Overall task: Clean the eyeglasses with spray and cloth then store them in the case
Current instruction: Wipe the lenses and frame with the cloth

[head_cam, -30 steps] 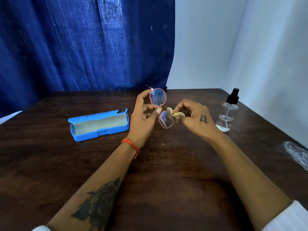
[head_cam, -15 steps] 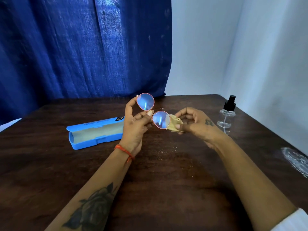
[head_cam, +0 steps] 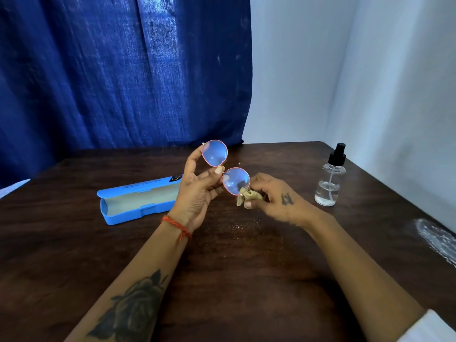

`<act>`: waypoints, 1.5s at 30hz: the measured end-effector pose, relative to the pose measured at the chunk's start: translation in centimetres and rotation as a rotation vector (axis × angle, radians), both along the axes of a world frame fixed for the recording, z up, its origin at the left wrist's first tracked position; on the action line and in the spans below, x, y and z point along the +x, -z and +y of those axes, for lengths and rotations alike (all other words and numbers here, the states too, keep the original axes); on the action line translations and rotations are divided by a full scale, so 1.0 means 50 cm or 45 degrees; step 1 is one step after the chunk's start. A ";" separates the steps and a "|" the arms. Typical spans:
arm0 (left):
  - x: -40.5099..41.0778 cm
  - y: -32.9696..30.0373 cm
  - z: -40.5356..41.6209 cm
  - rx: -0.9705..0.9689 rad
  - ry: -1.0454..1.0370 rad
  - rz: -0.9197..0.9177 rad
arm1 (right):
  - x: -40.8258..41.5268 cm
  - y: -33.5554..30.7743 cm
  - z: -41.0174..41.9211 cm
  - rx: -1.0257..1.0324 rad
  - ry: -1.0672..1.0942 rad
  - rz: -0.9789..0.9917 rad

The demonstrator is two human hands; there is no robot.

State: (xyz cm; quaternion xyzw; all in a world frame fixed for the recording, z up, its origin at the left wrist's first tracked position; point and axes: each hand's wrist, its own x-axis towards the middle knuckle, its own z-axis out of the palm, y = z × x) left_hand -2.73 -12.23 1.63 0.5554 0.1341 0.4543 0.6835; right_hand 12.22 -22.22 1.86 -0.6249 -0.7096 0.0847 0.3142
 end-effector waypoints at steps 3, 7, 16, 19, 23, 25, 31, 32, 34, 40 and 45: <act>0.004 0.002 -0.003 0.011 0.012 0.011 | 0.013 -0.005 -0.002 0.022 0.043 -0.103; 0.006 0.007 -0.006 0.016 0.008 0.058 | 0.026 -0.015 -0.008 0.044 0.075 -0.221; 0.008 -0.002 -0.018 -0.285 -0.027 0.063 | 0.017 -0.015 -0.006 0.233 0.199 -0.203; 0.013 0.000 -0.030 -0.348 0.062 0.082 | 0.013 -0.010 -0.001 0.288 0.274 -0.120; 0.026 0.006 -0.056 -0.354 0.091 0.157 | 0.007 -0.005 0.003 0.372 0.378 -0.157; 0.033 0.006 -0.062 -0.392 0.023 0.159 | 0.002 -0.005 0.004 0.385 0.378 -0.194; 0.034 0.007 -0.066 -0.345 -0.129 0.174 | -0.011 0.001 0.000 0.389 0.341 -0.288; 0.034 0.006 -0.067 -0.333 -0.137 0.166 | -0.013 0.002 -0.001 0.391 0.334 -0.305; 0.036 0.006 -0.066 -0.310 -0.136 0.148 | -0.016 0.006 0.000 0.379 0.333 -0.327; 0.034 0.012 -0.053 -0.201 -0.119 0.185 | -0.017 0.009 0.005 0.333 0.333 -0.278; 0.031 0.008 -0.044 -0.167 -0.121 0.157 | 0.002 0.022 0.011 0.190 0.361 -0.247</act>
